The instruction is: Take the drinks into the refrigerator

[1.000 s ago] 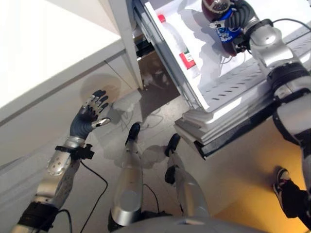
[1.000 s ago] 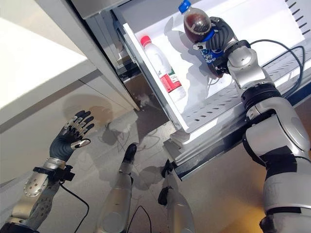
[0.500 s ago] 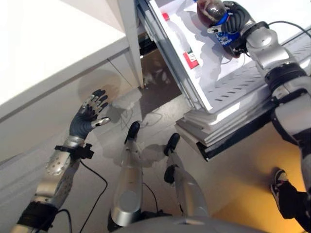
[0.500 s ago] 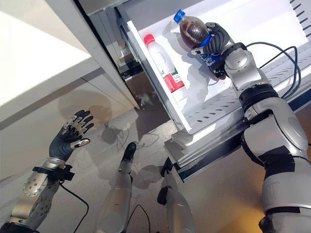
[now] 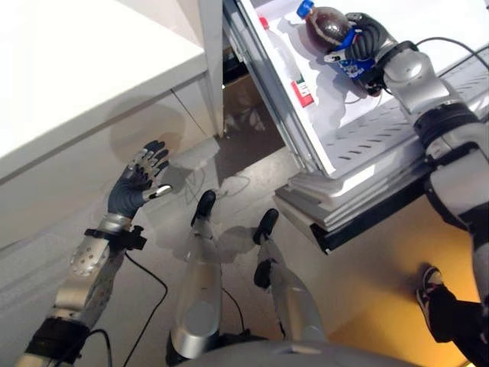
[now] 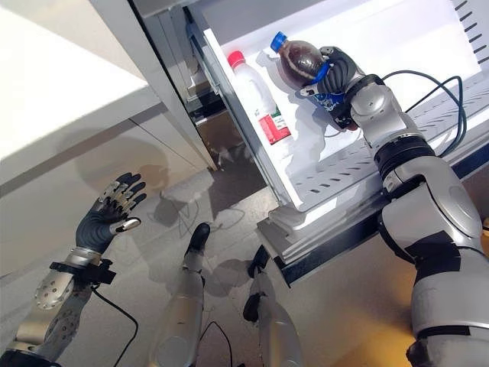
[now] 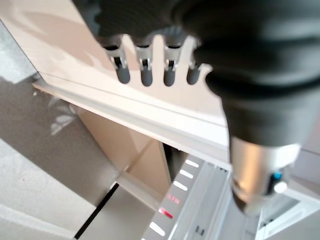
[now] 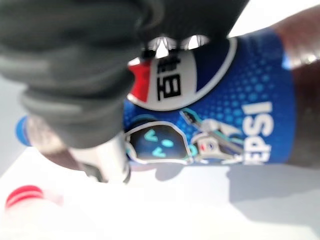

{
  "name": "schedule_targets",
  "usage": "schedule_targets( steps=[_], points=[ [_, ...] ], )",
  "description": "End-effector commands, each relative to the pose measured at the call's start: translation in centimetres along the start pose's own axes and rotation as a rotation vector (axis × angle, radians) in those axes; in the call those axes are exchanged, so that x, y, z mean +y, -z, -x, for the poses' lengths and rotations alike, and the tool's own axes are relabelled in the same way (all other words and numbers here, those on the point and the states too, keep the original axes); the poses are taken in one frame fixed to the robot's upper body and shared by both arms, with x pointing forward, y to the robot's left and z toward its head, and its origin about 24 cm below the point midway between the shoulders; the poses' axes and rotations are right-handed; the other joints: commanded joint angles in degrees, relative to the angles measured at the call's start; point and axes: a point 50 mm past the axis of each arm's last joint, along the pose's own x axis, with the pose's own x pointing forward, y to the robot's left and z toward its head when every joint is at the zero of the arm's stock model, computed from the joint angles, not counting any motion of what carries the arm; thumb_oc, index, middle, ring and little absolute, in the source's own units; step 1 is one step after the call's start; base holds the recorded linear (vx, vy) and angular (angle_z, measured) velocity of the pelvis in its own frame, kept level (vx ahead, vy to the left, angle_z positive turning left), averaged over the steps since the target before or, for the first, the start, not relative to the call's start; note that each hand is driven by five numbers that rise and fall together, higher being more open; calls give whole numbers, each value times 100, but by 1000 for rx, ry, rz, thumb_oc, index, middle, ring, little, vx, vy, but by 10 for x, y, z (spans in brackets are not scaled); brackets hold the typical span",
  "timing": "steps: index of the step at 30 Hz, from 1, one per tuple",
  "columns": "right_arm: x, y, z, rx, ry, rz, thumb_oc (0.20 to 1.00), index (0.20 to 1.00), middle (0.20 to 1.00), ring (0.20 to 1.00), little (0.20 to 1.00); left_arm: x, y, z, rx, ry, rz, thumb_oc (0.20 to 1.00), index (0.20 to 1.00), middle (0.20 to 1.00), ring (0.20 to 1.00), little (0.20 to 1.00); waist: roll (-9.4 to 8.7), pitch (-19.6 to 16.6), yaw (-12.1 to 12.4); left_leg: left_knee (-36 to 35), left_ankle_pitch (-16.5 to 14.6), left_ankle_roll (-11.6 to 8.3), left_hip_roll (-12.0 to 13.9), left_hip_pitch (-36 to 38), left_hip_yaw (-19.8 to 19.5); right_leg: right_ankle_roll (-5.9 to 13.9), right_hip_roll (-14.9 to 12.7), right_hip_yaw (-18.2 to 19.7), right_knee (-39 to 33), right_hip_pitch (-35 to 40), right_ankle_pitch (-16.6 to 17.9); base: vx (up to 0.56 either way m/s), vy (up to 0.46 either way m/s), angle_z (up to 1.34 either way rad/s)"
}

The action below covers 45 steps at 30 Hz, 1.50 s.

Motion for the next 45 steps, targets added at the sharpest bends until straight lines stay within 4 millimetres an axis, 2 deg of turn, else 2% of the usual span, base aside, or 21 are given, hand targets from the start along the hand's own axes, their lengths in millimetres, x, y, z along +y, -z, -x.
schedule_targets(
  steps=[1, 2, 3, 4, 5, 27, 32, 38, 40, 45],
  points=[
    [35, -10, -7, -30, -58, -53, 200, 200, 200, 200, 200, -6, -39, -3, -142, 83, -95, 1000, 1000, 1000, 1000, 1000, -42, 322, 176, -568, 146, 634, -404, 225, -28, 377, -41, -162, 668, 167, -697, 0, 0, 0],
    [35, -11, -7, -31, -58, -57, 200, 200, 200, 200, 200, -6, -39, -3, -141, 84, -93, 1000, 1000, 1000, 1000, 1000, -40, 322, 169, -577, 152, 635, -404, 228, -33, 373, -37, -158, 671, 166, -696, 0, 0, 0],
    [36, -10, -7, -26, -59, -64, 504, 504, 504, 504, 504, -6, -39, -3, -138, 83, -96, 1000, 1000, 1000, 1000, 1000, -34, 322, 163, -582, 158, 638, -400, 234, -31, 370, -37, -165, 686, 157, -703, 0, 0, 0],
    [36, -10, -7, -26, -59, -64, 592, 592, 592, 592, 592, -6, -39, -3, -138, 83, -96, 1000, 1000, 1000, 1000, 1000, -34, 322, 163, -582, 158, 638, -400, 234, -31, 370, -37, -165, 686, 157, -703, 0, 0, 0],
    [38, -10, -7, -21, -69, -60, 1000, 1000, 1000, 1000, 1000, -6, -38, -3, -133, 82, -102, 1000, 1000, 1000, 1000, 1000, -36, 322, 156, -582, 160, 642, -404, 233, -32, 366, -28, -152, 694, 143, -699, 0, 0, 0],
    [37, -24, -9, -71, -49, -109, 1000, 1000, 1000, 1000, 1000, -4, -43, -6, -140, 95, -117, 1000, 1000, 1000, 1000, 1000, -52, 322, 211, -532, 181, 649, -426, 337, -48, 353, -68, -186, 822, 226, -735, -3, 0, 0],
    [33, -36, -7, -151, -53, -147, 1000, 1000, 1000, 1000, 1000, -3, -48, -9, -157, 102, -128, 1000, 1000, 1000, 1000, 1000, -56, 322, 222, -420, 133, 646, -453, 490, -42, 345, -98, -177, 845, 413, -751, -21, -3, 3],
    [16, -43, 2, -240, -65, -106, 1000, 1000, 1000, 1000, 1000, 0, -51, -13, -163, 118, -147, 1000, 1000, 1000, 1000, 1000, -96, 322, 213, -270, 70, 654, -503, 750, -19, 339, -151, -161, 864, 773, -782, -24, -8, 1],
    [2, -52, 11, -306, -88, -40, 1000, 1000, 1000, 1000, 1000, 2, -53, -15, -162, 126, -154, 1000, 1000, 1000, 1000, 1000, -122, 310, 184, -155, -13, 655, -529, 1008, 26, 330, -182, -111, 866, 1049, -818, 0, 0, 0],
    [-19, -67, 30, -417, -118, 16, 1000, 1000, 1000, 1000, 1000, 5, -51, -12, -148, 136, -150, 1000, 1000, 1000, 1000, 1000, -206, -62, -24, 70, -217, 655, -539, 1250, 151, 306, -165, 56, 823, 1312, -832, 23, 4, -5]
  ],
)
